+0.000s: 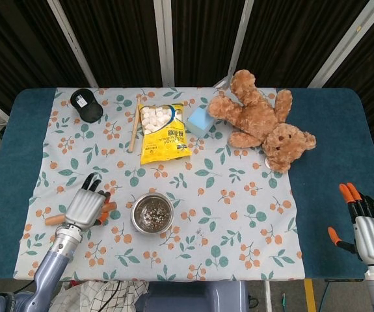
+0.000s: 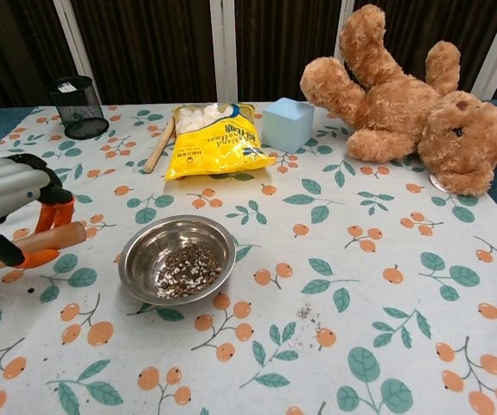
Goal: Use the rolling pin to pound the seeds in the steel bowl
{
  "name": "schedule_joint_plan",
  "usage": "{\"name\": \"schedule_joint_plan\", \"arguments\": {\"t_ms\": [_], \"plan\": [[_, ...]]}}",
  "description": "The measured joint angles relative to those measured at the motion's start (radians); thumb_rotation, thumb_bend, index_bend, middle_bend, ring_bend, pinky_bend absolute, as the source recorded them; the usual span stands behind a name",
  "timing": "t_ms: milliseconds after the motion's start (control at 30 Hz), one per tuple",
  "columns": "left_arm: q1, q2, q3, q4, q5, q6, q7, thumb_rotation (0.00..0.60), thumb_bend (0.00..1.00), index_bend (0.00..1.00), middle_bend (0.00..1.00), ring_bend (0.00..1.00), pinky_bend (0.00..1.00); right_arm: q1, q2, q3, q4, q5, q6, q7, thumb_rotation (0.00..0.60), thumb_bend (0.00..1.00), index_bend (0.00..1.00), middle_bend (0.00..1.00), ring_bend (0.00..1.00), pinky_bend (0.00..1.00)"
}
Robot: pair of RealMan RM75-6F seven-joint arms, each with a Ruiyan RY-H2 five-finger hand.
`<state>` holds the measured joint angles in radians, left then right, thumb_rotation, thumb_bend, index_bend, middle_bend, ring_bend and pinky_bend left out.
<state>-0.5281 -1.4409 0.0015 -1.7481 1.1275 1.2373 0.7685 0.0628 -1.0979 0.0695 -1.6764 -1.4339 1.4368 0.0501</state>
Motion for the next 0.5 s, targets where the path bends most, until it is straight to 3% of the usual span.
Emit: {"name": "schedule_joint_plan", "arguments": {"t_ms": [500], "plan": [[0.073,0.098,-0.051,-0.022,0.171,0.13,-0.321,0.6,0.92,0.61,0.66,0.18,0.06,0.002,0.004,0.003,-0.009,0.009,-0.007,-0.002,0.6,0.36,0.0,0.0,0.0,0.0]]}}
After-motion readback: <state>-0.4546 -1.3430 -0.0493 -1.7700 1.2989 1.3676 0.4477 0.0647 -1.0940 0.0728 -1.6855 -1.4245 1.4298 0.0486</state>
